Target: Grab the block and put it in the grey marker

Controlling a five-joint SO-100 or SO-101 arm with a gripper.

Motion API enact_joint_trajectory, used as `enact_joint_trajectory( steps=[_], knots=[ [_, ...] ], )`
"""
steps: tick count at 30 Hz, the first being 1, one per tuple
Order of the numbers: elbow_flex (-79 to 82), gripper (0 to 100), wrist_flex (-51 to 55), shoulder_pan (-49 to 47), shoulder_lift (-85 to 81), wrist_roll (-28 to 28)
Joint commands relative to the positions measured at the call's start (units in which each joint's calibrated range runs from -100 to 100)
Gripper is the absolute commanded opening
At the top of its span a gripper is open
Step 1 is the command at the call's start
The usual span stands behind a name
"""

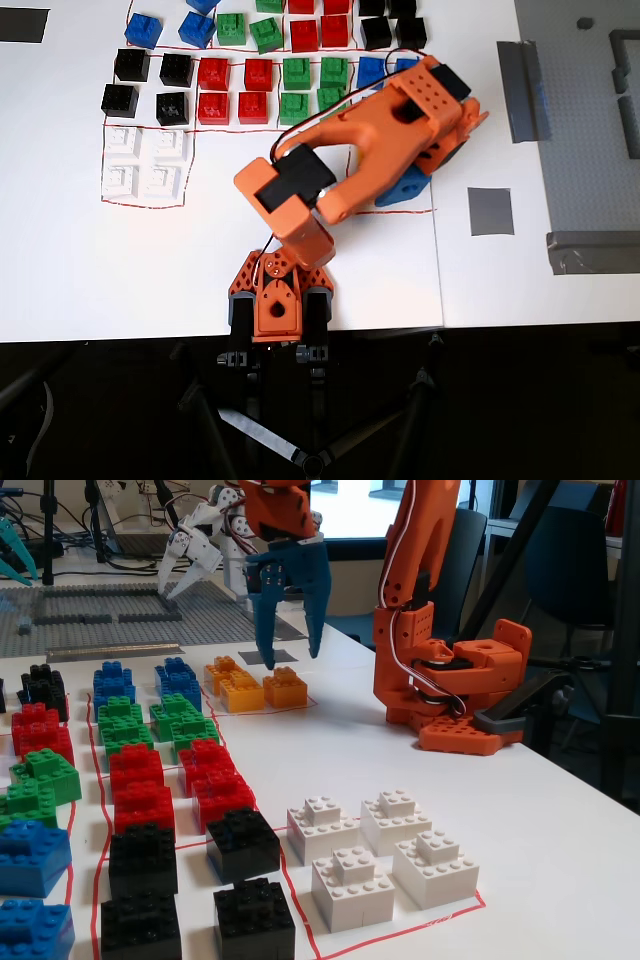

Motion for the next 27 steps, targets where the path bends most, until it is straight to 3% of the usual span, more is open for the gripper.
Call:
enact_joint_trajectory(
  steps=[1,27],
  knots=[
    [-5.8,22,-0.9,-1.7,-1.2,-1.3],
    [-7.0,24,-1.3,-2.3,3.4,-2.1]
  ],
)
